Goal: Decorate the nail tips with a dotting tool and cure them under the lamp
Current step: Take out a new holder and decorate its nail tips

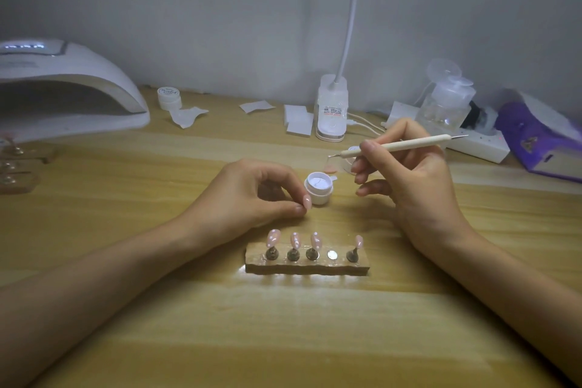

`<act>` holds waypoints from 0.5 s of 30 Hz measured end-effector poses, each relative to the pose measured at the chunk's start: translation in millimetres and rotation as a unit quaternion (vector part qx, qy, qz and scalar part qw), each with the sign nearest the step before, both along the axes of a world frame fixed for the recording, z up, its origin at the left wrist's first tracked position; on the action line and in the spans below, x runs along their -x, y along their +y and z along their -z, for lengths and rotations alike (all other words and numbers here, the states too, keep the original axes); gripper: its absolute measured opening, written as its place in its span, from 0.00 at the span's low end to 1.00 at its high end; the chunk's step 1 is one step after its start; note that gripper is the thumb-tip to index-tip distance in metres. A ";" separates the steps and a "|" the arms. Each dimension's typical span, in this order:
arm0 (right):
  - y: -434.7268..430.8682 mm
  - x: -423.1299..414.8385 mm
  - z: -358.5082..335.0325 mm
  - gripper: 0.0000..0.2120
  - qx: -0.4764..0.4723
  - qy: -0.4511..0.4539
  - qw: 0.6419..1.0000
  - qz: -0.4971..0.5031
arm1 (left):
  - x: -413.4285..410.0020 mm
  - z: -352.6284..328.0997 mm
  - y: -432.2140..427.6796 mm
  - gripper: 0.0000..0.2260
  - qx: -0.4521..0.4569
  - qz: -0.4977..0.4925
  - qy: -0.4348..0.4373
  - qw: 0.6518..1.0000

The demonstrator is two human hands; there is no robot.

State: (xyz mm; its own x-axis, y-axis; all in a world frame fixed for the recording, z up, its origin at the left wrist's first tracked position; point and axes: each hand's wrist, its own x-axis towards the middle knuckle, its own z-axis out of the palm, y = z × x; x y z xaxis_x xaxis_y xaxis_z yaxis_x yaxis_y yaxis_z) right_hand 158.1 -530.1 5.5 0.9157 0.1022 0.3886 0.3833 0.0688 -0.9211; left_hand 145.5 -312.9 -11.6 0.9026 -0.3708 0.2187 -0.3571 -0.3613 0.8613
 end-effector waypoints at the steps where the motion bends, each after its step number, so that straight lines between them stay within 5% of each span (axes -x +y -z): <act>1: 0.3 -0.3 0.3 0.09 -0.001 0.000 1.000 0.001 | -0.8 0.5 0.0 0.07 -0.005 0.000 0.001 1.000; 15: 2.6 -1.3 4.3 0.09 -0.014 0.031 0.999 -0.015 | -0.4 0.0 -1.0 0.08 -0.024 -0.016 -0.009 1.000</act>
State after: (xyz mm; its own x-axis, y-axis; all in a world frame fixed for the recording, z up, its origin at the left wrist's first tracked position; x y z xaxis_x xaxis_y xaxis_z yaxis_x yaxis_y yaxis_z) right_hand 159.4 -527.5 1.2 0.9350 0.1208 0.3334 0.3219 0.1054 -0.9409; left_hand 145.9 -313.9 -11.6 0.9103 -0.3519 0.2179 -0.3603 -0.4146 0.8356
